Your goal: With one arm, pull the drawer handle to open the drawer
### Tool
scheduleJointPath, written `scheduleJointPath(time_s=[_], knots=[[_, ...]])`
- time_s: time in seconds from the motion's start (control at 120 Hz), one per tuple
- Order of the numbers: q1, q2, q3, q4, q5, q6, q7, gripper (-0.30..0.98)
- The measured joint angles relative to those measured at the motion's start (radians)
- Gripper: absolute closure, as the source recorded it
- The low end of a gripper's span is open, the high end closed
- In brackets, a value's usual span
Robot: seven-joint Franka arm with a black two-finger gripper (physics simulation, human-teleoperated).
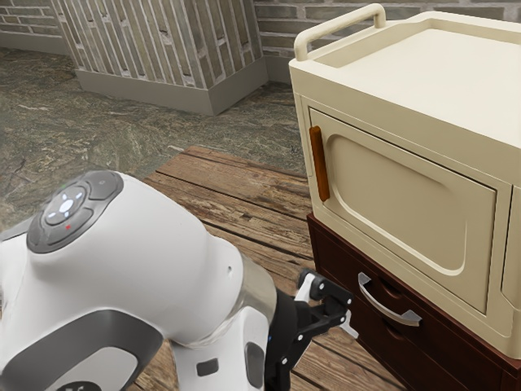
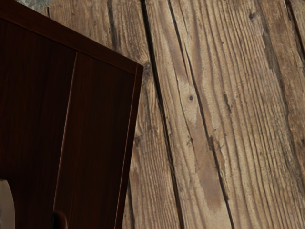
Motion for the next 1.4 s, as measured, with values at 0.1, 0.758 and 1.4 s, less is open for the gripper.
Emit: scheduleJointPath(time_s=[0.1,0.758,1.4], knots=[[0.004,0.014,-0.015,0.005,-0.007,0.018,0.008,0.0],[0.157,0.117,-0.11,0.037,0.01,0.125,-0.019,0.0],[0.284,0.179,-0.189,0.04,0.048,0.189,-0.036,0.0]])
